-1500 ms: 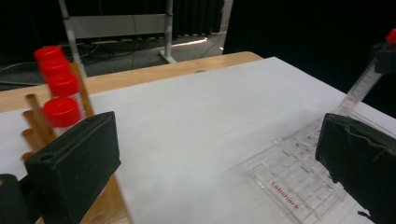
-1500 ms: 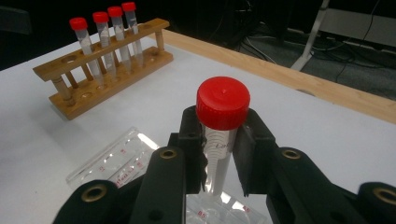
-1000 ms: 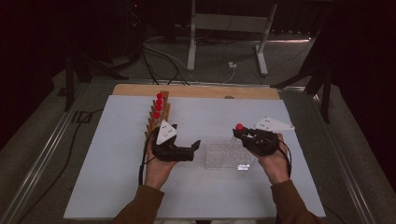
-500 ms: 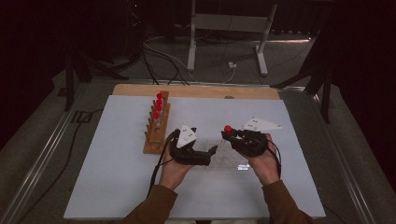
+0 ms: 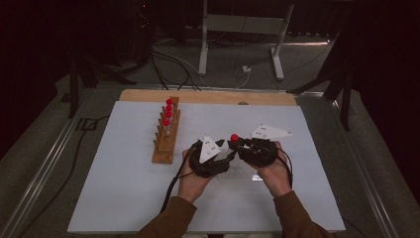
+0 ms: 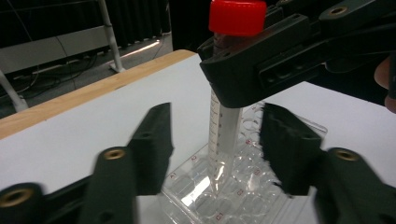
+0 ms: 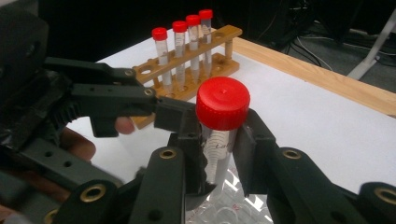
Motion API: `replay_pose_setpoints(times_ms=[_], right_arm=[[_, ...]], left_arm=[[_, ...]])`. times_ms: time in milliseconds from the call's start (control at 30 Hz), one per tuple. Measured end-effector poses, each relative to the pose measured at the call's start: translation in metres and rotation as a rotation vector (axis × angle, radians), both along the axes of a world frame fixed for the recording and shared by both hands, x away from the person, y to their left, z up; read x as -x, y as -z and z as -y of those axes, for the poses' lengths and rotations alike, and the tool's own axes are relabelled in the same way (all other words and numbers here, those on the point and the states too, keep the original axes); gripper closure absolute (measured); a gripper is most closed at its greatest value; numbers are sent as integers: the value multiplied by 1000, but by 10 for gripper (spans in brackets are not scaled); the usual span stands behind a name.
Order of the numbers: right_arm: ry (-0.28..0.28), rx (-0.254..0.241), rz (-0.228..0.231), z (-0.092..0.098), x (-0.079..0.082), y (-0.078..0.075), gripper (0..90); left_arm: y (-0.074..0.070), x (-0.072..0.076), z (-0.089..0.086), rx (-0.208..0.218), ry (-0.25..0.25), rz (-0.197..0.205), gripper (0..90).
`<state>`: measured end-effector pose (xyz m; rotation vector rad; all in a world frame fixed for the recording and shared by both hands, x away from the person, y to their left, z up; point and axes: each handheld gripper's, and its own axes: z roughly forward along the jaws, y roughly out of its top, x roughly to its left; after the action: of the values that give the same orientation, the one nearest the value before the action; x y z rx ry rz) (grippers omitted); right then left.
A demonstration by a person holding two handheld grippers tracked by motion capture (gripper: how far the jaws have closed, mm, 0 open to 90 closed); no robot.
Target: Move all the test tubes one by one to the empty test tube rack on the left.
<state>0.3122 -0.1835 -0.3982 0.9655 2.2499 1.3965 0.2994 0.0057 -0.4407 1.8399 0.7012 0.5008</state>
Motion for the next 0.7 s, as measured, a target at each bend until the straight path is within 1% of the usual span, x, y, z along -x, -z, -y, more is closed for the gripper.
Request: replay_pose_setpoints(times_ms=[233, 333, 500, 567, 667, 700], right_arm=[[-13, -14, -14, -1, 0, 0, 739], [-13, -14, -17, 0, -1, 0, 739], [-13, -10, -17, 0, -2, 0, 727], [-12, -16, -12, 1, -1, -1, 646], [-1, -28, -4, 4, -2, -3, 477], [2, -37, -8, 6, -2, -3, 433]], left_arm=[[1, -1, 1, 13, 20, -10, 707], [2, -1, 2, 10, 24, -9, 751], [3, -2, 2, 14, 23, -12, 758], [3, -3, 1, 12, 19, -15, 759], [3, -5, -1, 9, 2, -22, 759], [3, -6, -2, 12, -3, -25, 759]])
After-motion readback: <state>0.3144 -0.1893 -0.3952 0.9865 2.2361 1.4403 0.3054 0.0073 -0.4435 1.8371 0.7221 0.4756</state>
